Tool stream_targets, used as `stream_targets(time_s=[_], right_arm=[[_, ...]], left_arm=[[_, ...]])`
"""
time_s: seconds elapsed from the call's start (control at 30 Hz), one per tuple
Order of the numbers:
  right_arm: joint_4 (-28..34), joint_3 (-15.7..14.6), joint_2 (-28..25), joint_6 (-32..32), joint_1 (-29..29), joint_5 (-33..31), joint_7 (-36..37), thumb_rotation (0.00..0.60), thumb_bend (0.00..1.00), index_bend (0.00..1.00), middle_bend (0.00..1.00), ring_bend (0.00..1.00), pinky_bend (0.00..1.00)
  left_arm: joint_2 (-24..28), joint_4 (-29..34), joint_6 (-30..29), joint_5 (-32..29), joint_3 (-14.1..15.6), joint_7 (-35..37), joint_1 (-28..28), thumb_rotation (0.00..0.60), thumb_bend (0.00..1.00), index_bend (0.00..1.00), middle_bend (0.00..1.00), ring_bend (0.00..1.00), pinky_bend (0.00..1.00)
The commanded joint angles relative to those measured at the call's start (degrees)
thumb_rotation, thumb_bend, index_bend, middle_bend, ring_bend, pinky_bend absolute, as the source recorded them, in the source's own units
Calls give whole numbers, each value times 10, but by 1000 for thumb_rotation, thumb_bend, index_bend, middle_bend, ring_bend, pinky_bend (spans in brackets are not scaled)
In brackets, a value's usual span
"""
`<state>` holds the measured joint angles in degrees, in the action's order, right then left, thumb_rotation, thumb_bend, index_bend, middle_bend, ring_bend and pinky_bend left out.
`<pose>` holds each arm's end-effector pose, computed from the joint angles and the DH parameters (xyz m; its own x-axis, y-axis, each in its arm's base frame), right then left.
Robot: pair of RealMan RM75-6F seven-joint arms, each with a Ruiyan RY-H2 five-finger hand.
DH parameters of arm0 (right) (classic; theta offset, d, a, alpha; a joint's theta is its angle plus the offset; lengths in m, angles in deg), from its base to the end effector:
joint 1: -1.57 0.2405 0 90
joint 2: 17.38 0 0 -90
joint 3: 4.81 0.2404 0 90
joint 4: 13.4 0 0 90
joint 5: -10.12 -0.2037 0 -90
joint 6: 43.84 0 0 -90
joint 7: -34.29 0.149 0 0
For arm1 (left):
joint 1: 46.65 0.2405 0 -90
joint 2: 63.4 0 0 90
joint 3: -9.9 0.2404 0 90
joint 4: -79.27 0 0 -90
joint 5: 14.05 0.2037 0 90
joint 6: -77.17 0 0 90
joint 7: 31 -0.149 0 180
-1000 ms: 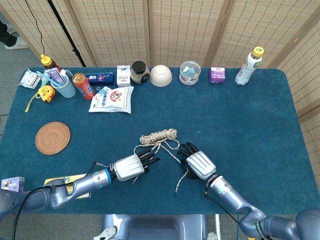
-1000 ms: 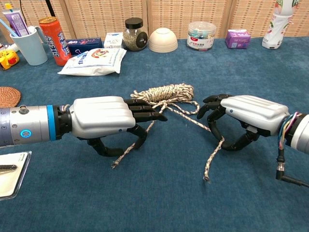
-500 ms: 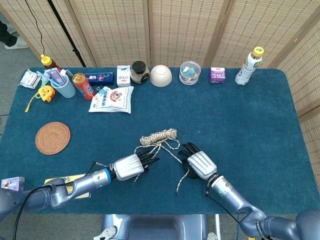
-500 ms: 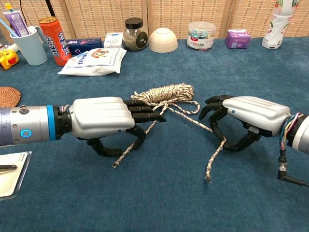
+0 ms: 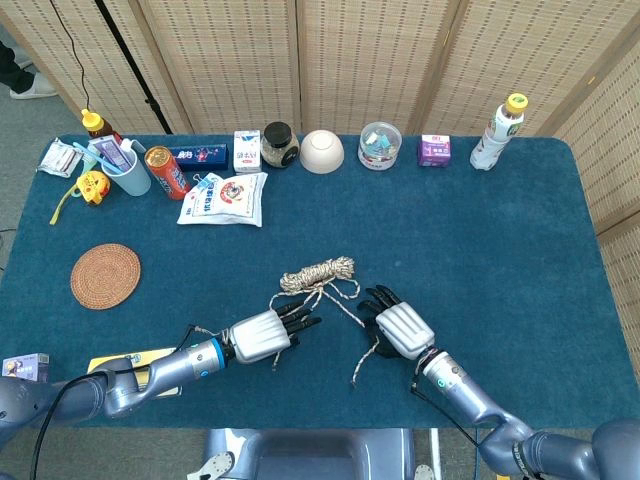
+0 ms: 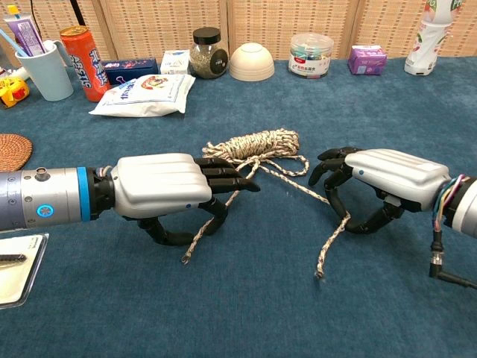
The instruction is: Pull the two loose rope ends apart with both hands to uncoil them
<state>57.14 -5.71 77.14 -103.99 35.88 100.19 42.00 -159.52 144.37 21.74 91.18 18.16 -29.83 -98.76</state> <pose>-0.1864 -0.2786 -0.0489 0.3626 -0.3661 0.8570 -0.8508 -0.5054 0.1441 -0.1228 0.2843 -0.0825 0.7538 0.0839 0.6517 0.3225 -0.9114 -0.2557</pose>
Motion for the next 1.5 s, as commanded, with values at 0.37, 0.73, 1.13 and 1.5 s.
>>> stream_targets(time_s=[0.37,0.73,1.13,1.5], right_arm=[[2,1,0,1,-1,0,1,600,398,653,243,41,0],[2,2,-1,2,-1,-1,0,600,398,654,244,43,0],[2,3,-1,3,-1,-2,2,600,398,655,246,45,0],[2,3,-2,1,-1,-1,4,600,398,657,249,46,0]], left_arm=[[1,0,1,-9,1,-2,-1,600,348,533,0,0,0],[2,5,5,-15,1,-3,-2,600,349,566,0,0,0],[3,6,6,-19,1,-1,-4,600,389,567,0,0,0],[11,10,1,-23,-1,3,-3,600,407,601,0,0,0]])
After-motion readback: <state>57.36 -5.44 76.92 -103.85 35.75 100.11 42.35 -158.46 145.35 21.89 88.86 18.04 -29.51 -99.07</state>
